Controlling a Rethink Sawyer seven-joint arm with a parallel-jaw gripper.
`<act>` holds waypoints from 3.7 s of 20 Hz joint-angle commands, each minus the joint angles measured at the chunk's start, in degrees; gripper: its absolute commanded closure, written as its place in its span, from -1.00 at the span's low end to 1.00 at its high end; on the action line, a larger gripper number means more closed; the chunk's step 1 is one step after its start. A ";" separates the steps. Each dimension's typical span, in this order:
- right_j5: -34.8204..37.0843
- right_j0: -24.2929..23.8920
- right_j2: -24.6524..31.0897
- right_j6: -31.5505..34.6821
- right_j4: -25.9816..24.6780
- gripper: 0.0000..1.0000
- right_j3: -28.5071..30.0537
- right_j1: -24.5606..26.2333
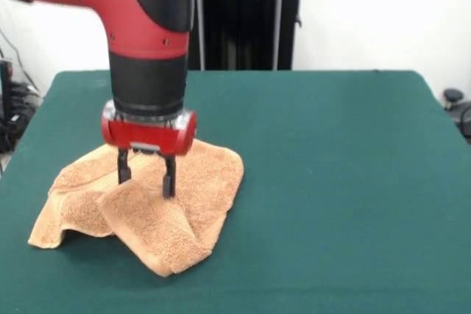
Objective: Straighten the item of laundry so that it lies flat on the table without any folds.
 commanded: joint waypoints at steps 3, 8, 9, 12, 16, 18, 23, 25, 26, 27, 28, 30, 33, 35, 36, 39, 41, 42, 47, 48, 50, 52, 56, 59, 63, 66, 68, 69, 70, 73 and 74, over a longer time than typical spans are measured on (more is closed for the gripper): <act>16.01 3.18 3.23 -2.94 2.09 -1.00 6.68 -9.40; 18.60 3.28 3.85 -2.63 2.12 -1.00 6.41 -10.40; 18.49 3.43 3.83 -2.13 2.12 -1.00 6.58 -10.42; 16.74 3.98 3.87 -0.19 1.95 -1.00 6.29 -9.07; 14.15 4.56 3.85 1.30 1.49 -1.00 5.94 -6.97; 12.61 5.48 3.10 2.93 0.96 -1.00 5.68 -6.05; 8.61 7.13 1.92 6.84 0.94 -1.00 5.56 -3.78; 7.02 7.65 1.50 7.83 0.84 -1.00 5.10 -2.67; 6.13 7.82 1.28 8.26 0.81 -1.00 4.89 -2.05; 5.23 7.99 1.10 8.51 0.69 -1.00 4.59 -1.41; 4.29 8.05 0.98 8.72 0.61 -1.00 4.37 -0.79; 3.12 7.99 0.90 8.75 0.83 -1.00 4.31 0.13; 2.36 7.83 0.61 8.29 1.14 -1.00 4.57 0.45; 1.93 7.52 0.54 7.69 1.19 -1.00 4.80 0.65; 1.71 7.21 0.66 7.28 1.25 -1.00 5.01 0.71; 1.46 5.81 1.45 5.50 1.43 -1.00 5.96 0.42; 1.46 4.72 1.92 4.26 1.37 -1.00 6.84 -0.06; 1.45 4.15 2.16 3.62 1.32 -1.00 7.17 -0.19; 2.35 0.85 4.05 -0.02 1.16 -1.00 8.83 -1.24; 2.80 0.18 4.52 -0.79 1.18 -1.00 9.04 -1.62; 3.62 -0.98 5.24 -1.92 1.22 -1.00 9.62 -2.46; 4.06 -1.99 5.80 -2.64 1.17 -1.00 10.30 -3.19; 4.60 -3.29 6.48 -3.18 0.89 -1.00 11.21 -3.93; 4.78 -3.54 6.59 -2.91 0.73 -1.00 11.47 -4.20; 3.60 -3.24 6.41 -0.92 0.76 -1.00 11.57 -2.96; 2.03 -2.35 5.74 0.04 -0.10 -1.00 10.52 -1.18; 2.76 -1.34 4.64 0.35 -0.74 -1.00 9.65 -0.47; 3.35 -0.68 3.85 0.67 -1.07 -1.00 9.09 -0.04; 2.88 -0.31 3.37 0.94 -1.49 -1.00 8.66 0.56; 0.75 0.45 2.50 2.20 -2.18 -1.00 7.45 2.41; 0.12 0.59 2.38 2.56 -2.28 -1.00 7.03 3.12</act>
